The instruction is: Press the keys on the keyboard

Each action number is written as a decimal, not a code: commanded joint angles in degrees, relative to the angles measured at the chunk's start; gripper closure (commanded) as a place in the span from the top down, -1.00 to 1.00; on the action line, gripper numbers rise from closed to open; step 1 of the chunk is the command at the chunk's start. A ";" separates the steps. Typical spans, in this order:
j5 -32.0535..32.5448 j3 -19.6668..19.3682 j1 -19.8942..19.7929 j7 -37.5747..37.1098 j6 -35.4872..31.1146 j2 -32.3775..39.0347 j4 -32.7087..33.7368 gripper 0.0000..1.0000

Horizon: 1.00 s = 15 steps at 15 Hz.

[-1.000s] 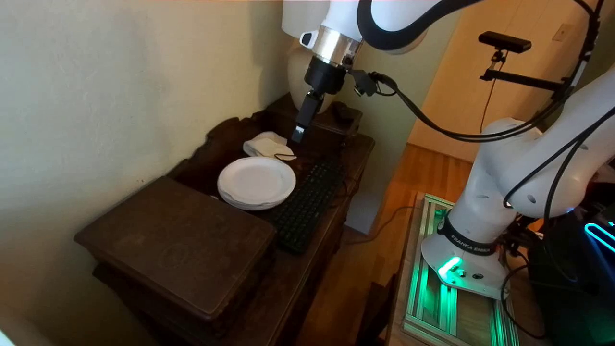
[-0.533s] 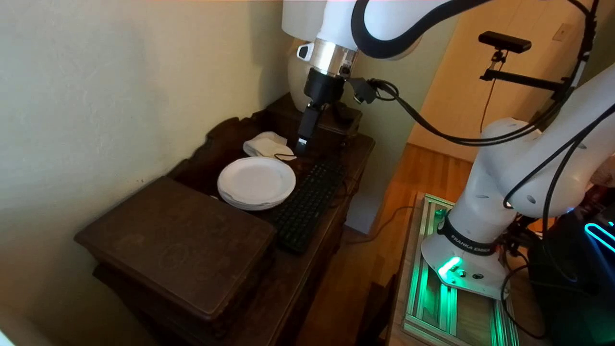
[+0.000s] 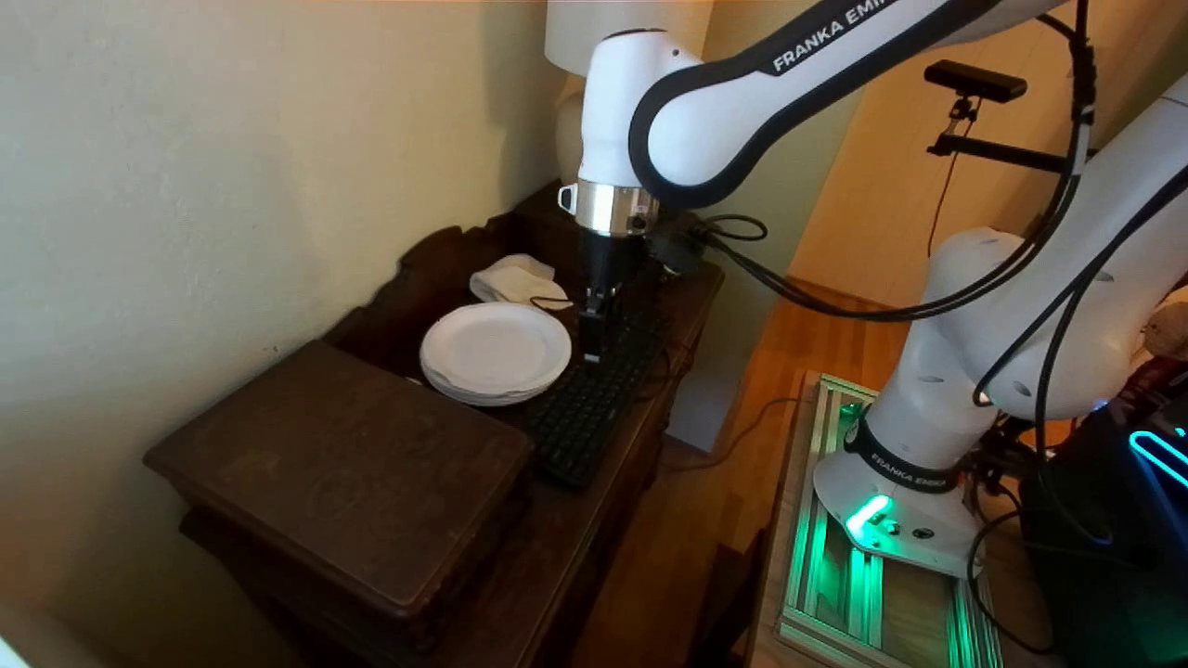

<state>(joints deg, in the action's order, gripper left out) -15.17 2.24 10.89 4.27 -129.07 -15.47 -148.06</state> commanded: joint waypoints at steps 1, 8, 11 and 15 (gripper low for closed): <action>-0.05 1.95 -1.14 -2.99 -4.44 5.10 -0.76 -0.41; 0.00 3.36 -1.25 -5.27 -10.79 10.51 -0.71 -0.88; 0.02 3.64 -1.30 -5.31 -13.74 12.72 -0.67 -0.98; 0.12 3.91 -1.16 -6.46 -15.19 15.46 -0.24 -0.97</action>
<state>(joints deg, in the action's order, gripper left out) -15.12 5.03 10.48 -1.06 -143.14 -2.48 -148.76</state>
